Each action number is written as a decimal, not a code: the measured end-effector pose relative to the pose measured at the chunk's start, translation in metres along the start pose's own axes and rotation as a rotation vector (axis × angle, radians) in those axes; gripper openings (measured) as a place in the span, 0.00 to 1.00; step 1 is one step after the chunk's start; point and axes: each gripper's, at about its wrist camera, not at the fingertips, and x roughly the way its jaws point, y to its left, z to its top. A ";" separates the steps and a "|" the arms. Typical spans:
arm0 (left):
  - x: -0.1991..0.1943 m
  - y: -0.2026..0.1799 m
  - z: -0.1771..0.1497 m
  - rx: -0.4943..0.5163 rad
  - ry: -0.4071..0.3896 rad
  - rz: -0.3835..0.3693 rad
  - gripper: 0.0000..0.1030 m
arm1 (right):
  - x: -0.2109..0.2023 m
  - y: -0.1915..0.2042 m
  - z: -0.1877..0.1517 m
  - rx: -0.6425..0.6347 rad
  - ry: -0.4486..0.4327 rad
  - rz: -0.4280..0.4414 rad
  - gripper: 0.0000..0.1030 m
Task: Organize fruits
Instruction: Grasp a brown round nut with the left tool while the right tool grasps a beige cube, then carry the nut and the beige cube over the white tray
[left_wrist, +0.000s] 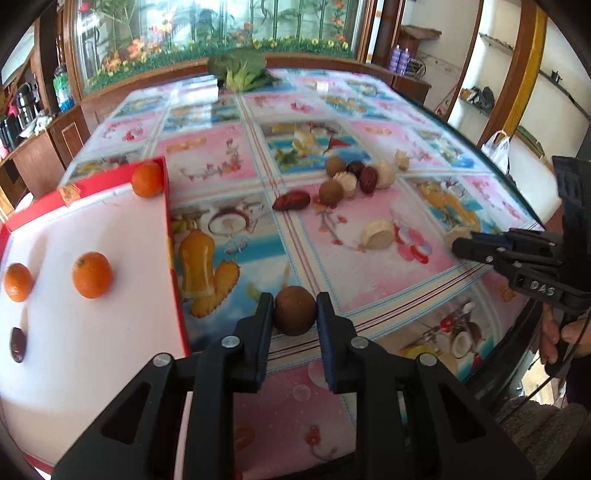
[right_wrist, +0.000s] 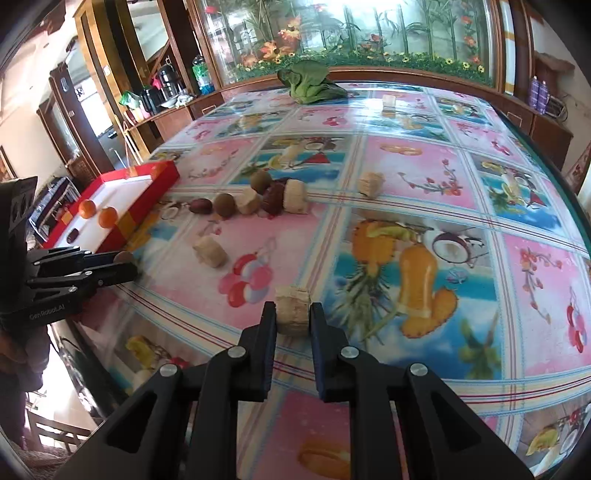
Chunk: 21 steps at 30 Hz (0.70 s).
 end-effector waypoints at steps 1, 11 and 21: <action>-0.007 0.000 0.000 0.000 -0.020 0.002 0.24 | 0.000 0.002 0.001 -0.003 -0.002 0.004 0.15; -0.080 0.041 -0.008 -0.090 -0.162 0.119 0.24 | 0.009 0.068 0.040 -0.084 -0.024 0.163 0.15; -0.089 0.112 -0.025 -0.239 -0.164 0.267 0.24 | 0.055 0.163 0.080 -0.186 -0.006 0.299 0.15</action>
